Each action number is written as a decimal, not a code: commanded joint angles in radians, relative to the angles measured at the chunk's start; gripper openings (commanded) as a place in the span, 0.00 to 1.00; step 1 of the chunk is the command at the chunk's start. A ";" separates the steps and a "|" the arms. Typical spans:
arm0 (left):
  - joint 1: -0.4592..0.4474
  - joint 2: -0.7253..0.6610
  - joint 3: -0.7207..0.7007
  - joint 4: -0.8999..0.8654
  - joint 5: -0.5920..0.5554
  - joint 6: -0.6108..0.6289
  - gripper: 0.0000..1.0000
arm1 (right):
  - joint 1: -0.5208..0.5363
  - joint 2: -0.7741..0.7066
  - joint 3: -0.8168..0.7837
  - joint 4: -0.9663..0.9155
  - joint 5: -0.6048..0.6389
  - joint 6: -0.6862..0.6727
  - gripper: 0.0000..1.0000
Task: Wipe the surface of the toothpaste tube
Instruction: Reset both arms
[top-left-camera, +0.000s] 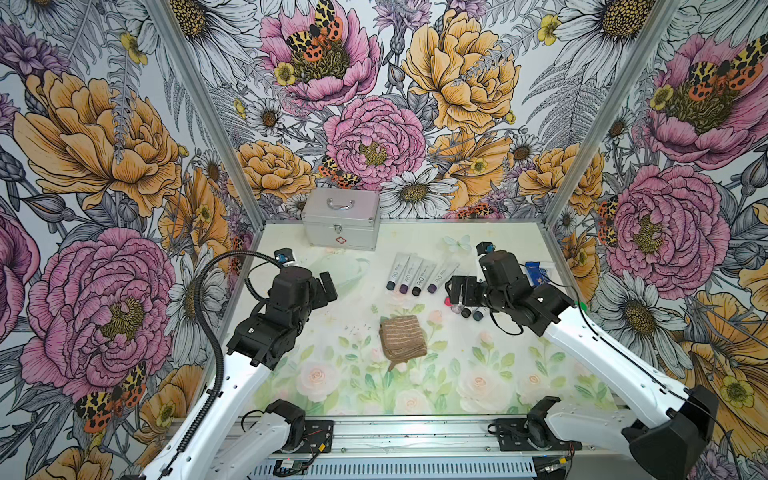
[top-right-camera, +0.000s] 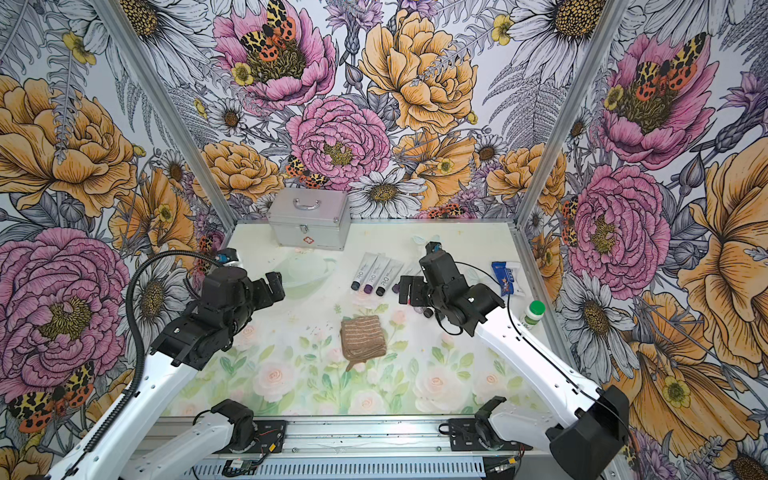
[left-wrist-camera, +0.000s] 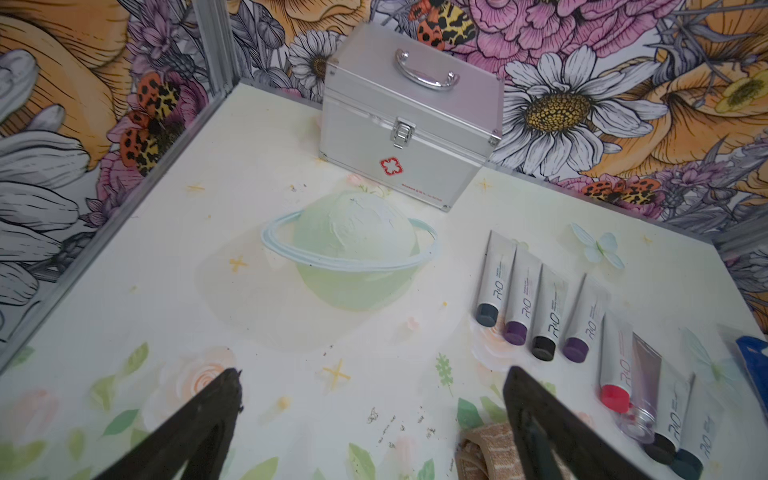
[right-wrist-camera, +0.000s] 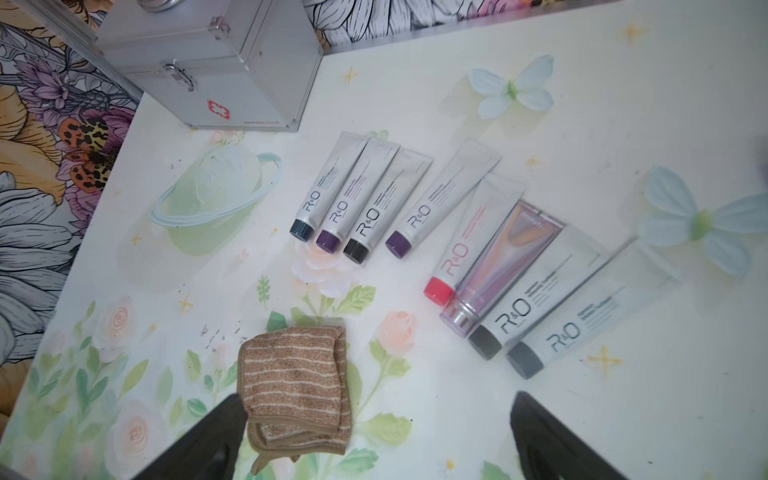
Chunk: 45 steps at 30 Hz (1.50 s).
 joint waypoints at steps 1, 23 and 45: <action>0.065 0.010 0.004 0.016 -0.033 0.175 0.99 | 0.000 -0.035 -0.057 0.035 0.359 -0.105 1.00; 0.342 0.347 -0.737 1.510 0.247 0.398 0.99 | -0.204 -0.383 -0.959 1.244 0.544 -0.540 0.99; 0.404 0.684 -0.593 1.608 0.473 0.412 0.99 | -0.614 0.392 -0.693 1.543 -0.111 -0.446 1.00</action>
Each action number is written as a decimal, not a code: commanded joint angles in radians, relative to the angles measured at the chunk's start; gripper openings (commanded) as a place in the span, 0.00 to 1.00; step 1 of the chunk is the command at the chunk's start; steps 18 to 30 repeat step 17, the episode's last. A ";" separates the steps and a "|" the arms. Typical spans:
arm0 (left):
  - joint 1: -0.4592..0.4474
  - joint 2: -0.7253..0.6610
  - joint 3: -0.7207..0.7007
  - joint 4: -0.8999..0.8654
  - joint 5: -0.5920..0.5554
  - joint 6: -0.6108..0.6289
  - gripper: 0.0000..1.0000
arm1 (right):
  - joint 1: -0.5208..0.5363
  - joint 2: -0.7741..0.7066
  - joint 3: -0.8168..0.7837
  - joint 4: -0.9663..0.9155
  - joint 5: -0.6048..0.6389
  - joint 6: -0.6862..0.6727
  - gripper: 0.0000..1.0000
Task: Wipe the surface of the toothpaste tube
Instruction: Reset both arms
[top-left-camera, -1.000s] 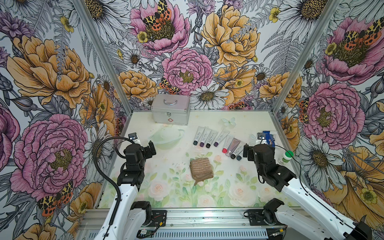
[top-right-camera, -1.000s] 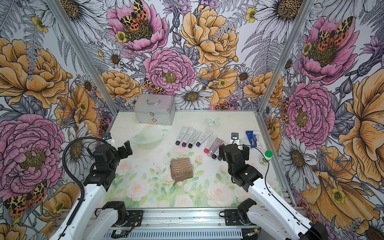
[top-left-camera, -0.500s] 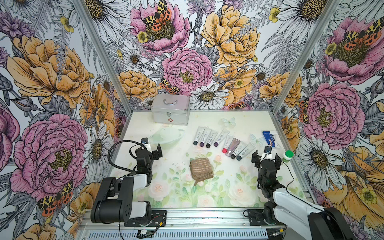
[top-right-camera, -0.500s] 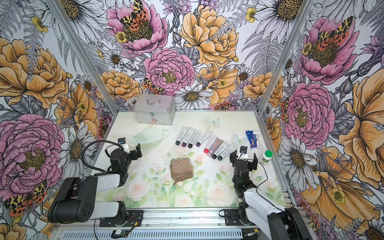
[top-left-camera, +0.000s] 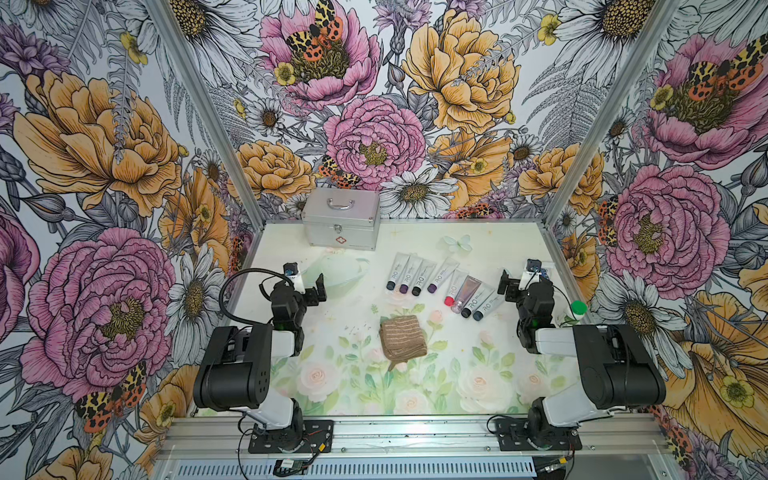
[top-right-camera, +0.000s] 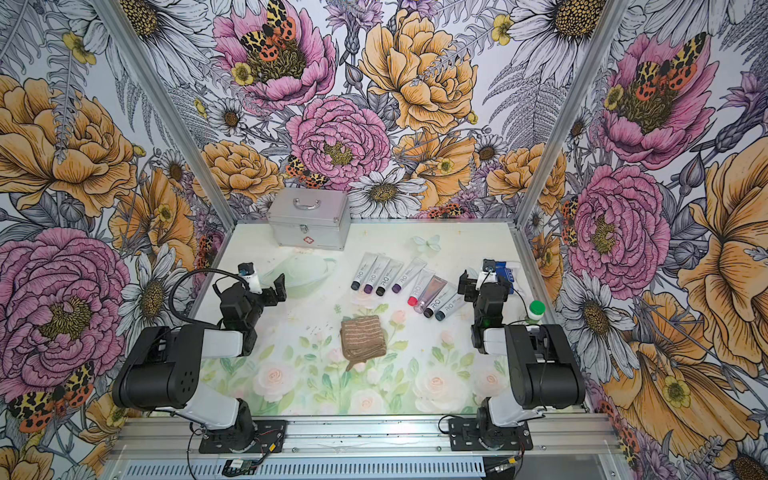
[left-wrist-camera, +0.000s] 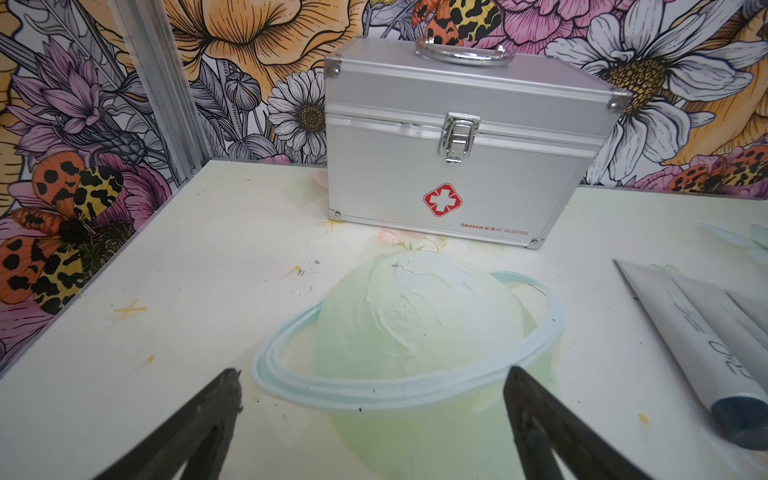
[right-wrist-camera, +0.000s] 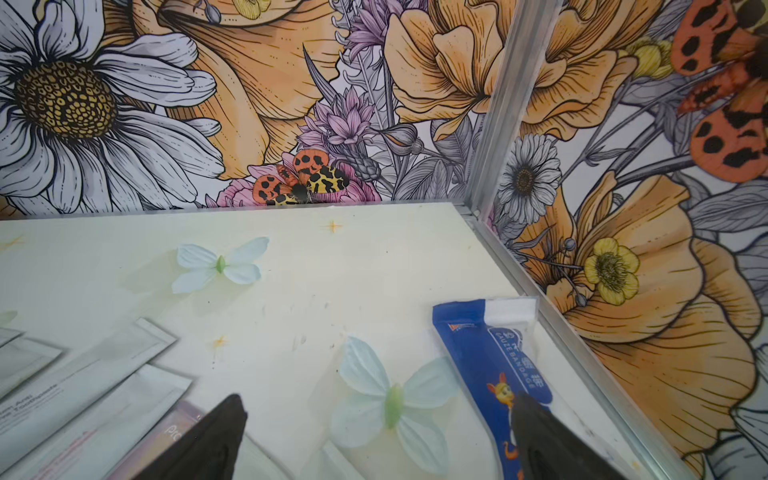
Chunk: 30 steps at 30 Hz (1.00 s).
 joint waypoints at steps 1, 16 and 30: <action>0.002 -0.005 0.005 0.004 0.017 0.011 0.99 | 0.003 -0.004 -0.002 -0.046 -0.054 0.018 1.00; 0.002 -0.006 0.005 0.003 0.017 0.011 0.99 | 0.010 -0.004 -0.002 -0.045 -0.048 0.012 1.00; 0.002 -0.005 0.005 0.003 0.018 0.011 0.99 | 0.010 -0.003 -0.003 -0.043 -0.048 0.012 1.00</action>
